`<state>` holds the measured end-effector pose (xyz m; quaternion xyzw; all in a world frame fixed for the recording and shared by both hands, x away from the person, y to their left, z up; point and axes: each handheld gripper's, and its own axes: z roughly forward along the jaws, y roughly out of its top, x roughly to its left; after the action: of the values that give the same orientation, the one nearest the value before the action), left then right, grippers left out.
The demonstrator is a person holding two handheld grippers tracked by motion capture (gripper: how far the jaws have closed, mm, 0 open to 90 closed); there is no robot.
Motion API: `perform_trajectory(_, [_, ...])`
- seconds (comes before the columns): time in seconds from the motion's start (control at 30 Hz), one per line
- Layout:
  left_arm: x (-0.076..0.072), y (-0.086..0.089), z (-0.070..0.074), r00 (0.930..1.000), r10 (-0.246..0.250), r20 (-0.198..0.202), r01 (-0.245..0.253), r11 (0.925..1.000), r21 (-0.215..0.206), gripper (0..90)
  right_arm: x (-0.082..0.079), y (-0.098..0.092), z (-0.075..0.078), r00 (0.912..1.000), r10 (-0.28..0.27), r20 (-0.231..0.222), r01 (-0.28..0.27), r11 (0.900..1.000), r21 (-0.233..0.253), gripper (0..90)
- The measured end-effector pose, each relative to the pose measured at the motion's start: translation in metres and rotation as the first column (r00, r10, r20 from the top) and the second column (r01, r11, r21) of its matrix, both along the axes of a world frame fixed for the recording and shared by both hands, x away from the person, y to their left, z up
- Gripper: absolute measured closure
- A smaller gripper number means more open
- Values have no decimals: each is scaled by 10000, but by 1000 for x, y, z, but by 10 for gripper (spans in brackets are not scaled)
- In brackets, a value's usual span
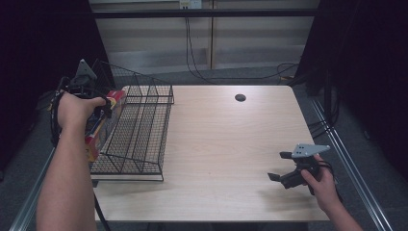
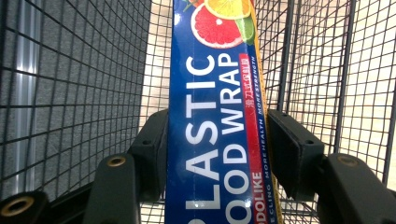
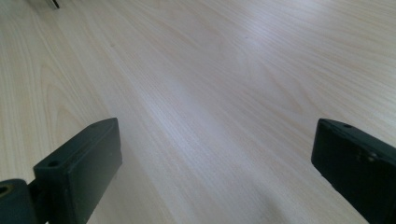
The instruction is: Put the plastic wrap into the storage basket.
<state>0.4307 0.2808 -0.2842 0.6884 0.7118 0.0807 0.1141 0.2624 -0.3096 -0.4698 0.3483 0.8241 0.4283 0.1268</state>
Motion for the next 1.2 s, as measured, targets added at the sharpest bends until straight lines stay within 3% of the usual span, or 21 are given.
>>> perform_trajectory(0.4, [2,0,-4,9999,-4,-158,6,9999,125,427,0,-1,0,10000,-10,-25,10,10000,-22,17])
perform_trajectory(0.5, [1,1,7,9970,243,731,-218,9992,-348,455,0,-1,0,10000,-10,-21,10,10000,-11,17])
perform_trajectory(0.63, [-1,-3,22,9962,174,848,-149,9994,-301,394,0,-1,0,10000,39,-4,-39,10000,-3,17])
perform_trajectory(0.73, [-4,-7,29,9955,92,941,-45,9987,-498,367,0,-1,1,10000,53,-1,-53,10000,-6,17])
perform_trajectory(0.8, [-5,-8,30,9951,71,983,-20,9986,-522,356,0,-1,1,10000,58,-3,-58,10000,-20,17])
perform_trajectory(0.9, [-7,-11,32,9942,-72,1071,167,9960,-877,305,-1,-1,1,10000,12,6,-12,10000,-62,17])
perform_trajectory(1.2, [-8,-26,32,9905,-354,1330,510,9919,-1161,231,0,-3,1,10000,-49,-17,49,10000,-6,17])
